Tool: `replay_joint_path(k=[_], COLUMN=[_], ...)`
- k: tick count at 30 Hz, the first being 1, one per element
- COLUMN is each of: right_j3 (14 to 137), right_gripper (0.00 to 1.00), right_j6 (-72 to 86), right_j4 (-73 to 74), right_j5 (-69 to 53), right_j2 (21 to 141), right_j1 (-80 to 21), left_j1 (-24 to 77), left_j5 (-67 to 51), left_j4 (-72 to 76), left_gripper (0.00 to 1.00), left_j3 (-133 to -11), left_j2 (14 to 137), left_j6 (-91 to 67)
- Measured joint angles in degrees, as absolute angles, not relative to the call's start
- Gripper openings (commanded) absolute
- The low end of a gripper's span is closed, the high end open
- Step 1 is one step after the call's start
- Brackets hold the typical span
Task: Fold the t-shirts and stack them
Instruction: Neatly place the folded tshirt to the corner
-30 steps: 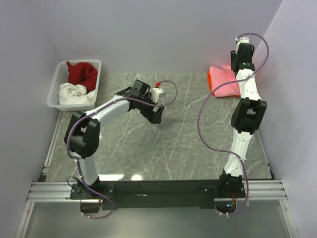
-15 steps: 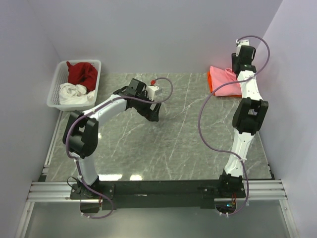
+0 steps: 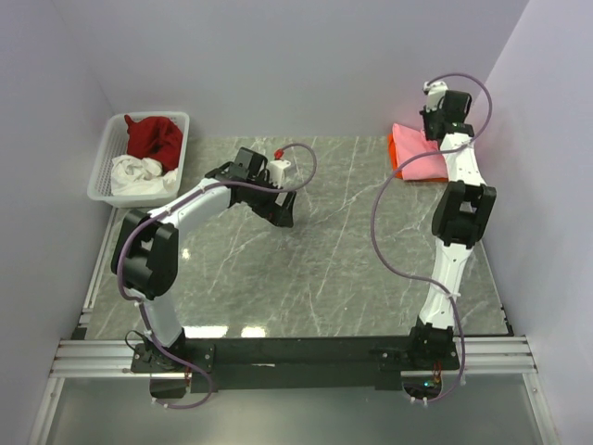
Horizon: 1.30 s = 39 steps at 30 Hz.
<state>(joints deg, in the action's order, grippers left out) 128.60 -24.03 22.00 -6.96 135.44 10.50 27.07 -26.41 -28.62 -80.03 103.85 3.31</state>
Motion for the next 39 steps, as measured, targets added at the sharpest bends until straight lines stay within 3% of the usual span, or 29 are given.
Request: replay_joint_path(k=[18, 25, 39], right_j3=[125.78, 130.34, 131.35], right_gripper=[0.00, 0.00, 0.31], right_j6=[-38.09, -41.28, -37.65], right_j4=[17.58, 14.41, -4.78], right_j5=[-5.21, -0.10, 12.51], right_j2=[142.47, 149.32, 152.68], right_j1=[10.48, 10.52, 13.58], left_j1=[25.85, 25.52, 24.56], left_j5=[-27.20, -27.24, -27.20], left_j4=[-29.08, -30.11, -31.44], left_gripper=[0.99, 0.99, 0.99], left_j3=[-78.85, -80.16, -80.42], left_j2=[103.83, 103.88, 103.88], left_j6=[3.33, 3.33, 3.60])
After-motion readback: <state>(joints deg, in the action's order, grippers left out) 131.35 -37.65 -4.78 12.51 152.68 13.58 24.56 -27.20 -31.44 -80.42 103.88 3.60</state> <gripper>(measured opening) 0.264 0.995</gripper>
